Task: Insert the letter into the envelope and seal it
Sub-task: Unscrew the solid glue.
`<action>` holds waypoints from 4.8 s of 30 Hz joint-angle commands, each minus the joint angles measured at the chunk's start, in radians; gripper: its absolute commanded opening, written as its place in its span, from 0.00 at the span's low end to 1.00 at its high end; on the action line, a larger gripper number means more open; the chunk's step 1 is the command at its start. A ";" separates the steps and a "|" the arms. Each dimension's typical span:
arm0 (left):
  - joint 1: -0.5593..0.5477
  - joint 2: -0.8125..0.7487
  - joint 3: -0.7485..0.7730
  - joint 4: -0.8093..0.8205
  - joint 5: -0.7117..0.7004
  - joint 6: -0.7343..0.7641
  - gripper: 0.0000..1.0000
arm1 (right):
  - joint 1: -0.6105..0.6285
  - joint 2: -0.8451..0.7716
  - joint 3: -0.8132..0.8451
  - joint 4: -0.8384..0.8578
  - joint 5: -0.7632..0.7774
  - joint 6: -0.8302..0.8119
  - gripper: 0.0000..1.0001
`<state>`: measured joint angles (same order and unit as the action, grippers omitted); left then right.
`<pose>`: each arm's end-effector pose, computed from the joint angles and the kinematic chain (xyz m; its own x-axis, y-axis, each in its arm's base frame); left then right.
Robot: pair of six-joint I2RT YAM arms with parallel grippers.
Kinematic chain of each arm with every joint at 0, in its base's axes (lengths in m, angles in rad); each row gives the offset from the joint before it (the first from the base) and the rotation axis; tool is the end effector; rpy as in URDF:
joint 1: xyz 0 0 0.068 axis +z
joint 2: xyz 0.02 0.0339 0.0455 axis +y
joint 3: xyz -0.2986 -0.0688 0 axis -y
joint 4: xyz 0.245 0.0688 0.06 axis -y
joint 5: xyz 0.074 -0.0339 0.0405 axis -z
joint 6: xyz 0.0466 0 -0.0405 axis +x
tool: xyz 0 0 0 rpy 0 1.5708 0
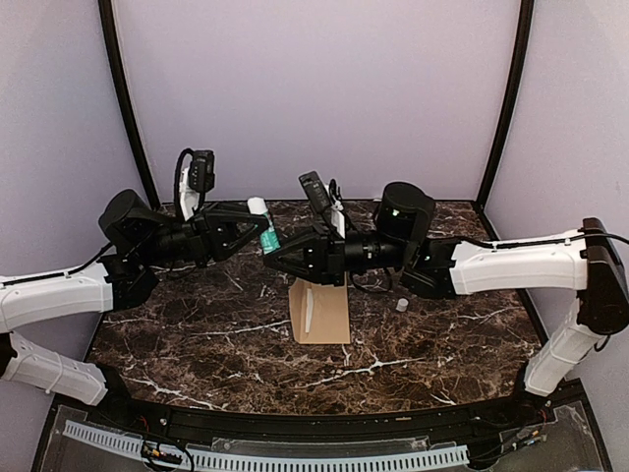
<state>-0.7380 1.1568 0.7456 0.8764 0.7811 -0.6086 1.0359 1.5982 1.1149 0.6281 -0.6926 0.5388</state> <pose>0.1586 -0.1885 0.3920 -0.2670 -0.3059 -0.9138 0.9637 -0.0889 -0.2518 0.1690 0.3436 0.3671 -0.4419 0.0289 -0.8966 -0.8825 -0.1936 0.4287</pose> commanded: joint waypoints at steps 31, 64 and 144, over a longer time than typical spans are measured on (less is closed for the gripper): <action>0.003 -0.099 -0.008 -0.372 -0.598 0.111 0.00 | 0.164 0.097 0.231 -0.418 0.824 -0.339 0.61; 0.003 -0.098 -0.009 -0.336 -0.534 0.116 0.00 | 0.139 0.147 0.281 -0.423 0.847 -0.318 0.16; 0.046 -0.047 0.062 -0.398 -0.401 0.002 0.00 | 0.134 0.080 0.243 -0.512 0.830 -0.444 0.52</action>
<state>-0.6983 1.1049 0.7700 0.4622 0.3538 -0.6067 1.1606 1.6833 1.3231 0.1028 0.0704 0.1078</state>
